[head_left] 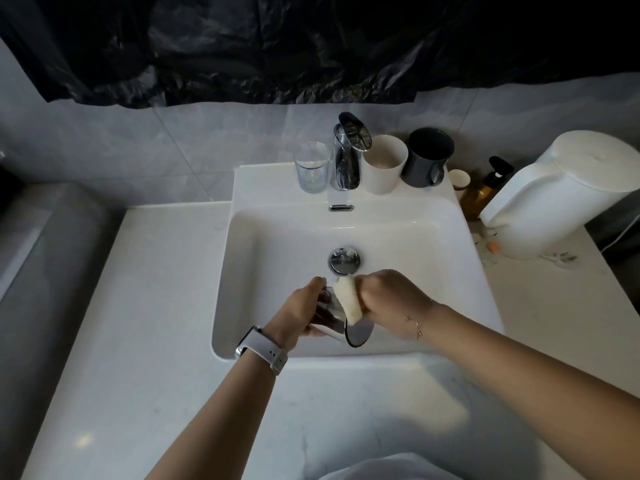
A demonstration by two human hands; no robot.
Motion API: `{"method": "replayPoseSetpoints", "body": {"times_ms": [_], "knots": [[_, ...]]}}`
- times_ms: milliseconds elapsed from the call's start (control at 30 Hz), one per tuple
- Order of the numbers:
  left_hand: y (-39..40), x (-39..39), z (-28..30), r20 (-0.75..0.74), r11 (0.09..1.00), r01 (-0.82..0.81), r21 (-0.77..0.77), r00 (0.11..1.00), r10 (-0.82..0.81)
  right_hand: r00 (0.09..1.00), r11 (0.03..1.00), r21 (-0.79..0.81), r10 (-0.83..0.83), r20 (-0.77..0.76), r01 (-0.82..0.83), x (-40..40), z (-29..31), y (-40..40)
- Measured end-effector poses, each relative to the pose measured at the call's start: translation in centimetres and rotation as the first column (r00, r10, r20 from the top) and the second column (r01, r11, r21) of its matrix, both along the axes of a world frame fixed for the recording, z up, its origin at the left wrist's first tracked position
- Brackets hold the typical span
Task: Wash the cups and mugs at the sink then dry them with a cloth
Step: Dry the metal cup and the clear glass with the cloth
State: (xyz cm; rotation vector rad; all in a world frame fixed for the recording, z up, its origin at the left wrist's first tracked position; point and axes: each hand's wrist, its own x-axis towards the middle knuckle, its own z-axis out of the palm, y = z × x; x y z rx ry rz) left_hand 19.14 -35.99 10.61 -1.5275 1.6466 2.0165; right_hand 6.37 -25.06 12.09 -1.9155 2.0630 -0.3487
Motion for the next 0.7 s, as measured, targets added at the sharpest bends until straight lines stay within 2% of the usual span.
{"method": "replayPoseSetpoints", "body": {"times_ms": [67, 167, 267, 367, 467, 533, 567, 600, 633, 667, 700], "knots": [[-0.9, 0.4, 0.2, -0.049, 0.992, -0.08, 0.095, 0.995, 0.085, 0.998, 0.997, 0.053, -0.061, 0.027, 0.06, 0.0, 0.2, 0.0], [-1.5, 1.0, 0.4, -0.1, 0.927, -0.235, 0.291, 0.957, 0.274, 0.903, 0.936, 0.038, -0.348, 0.251, 0.351, 0.4, 0.6, 0.0], [-1.3, 1.8, 0.2, -0.121, 0.936, -0.192, 0.295, 0.964, 0.236, 0.8, 0.896, 0.199, -0.443, 0.404, 0.396, 1.9, 0.5, -0.1], [-0.9, 2.1, -0.3, -0.161, 0.966, -0.155, 0.206, 0.968, 0.19, 0.768, 0.861, 0.281, -0.506, 0.393, 0.424, 2.3, -0.2, -0.5], [-1.4, 3.2, -0.6, -0.289, 0.989, -0.102, -0.106, 0.955, 0.068, 0.733, 0.846, 0.278, -0.533, 0.423, 0.455, 2.3, 0.4, -1.4], [-1.9, 4.8, -0.5, -0.471, 0.965, -0.033, -0.262, 0.877, -0.098, 0.708, 0.841, 0.277, -0.541, 0.454, 0.465, 2.0, 1.2, -2.2], [-2.0, 5.7, -0.5, -0.496, 0.921, 0.032, -0.389, 0.835, -0.238, 0.712, 0.841, 0.281, -0.541, 0.449, 0.462, 1.8, 1.5, -2.6], [-2.1, 6.4, -0.5, -0.422, 0.813, 0.101, -0.573, 0.814, -0.398, 0.723, 0.846, 0.279, -0.533, 0.44, 0.455, 1.8, 1.8, -3.2], [-2.3, 6.7, -0.6, -0.292, 0.648, 0.145, -0.748, 0.805, -0.516, 0.74, 0.852, 0.271, -0.524, 0.423, 0.448, 1.9, 2.0, -3.7], [-2.4, 6.9, -0.7, -0.179, 0.493, 0.145, -0.858, 0.815, -0.551, 0.761, 0.861, 0.259, -0.508, 0.404, 0.437, 2.3, 2.2, -4.4], [-2.5, 6.9, -0.4, -0.125, 0.4, 0.116, -0.909, 0.841, -0.527, 0.784, 0.874, 0.247, -0.484, 0.389, 0.418, 2.8, 2.2, -5.0]]}}
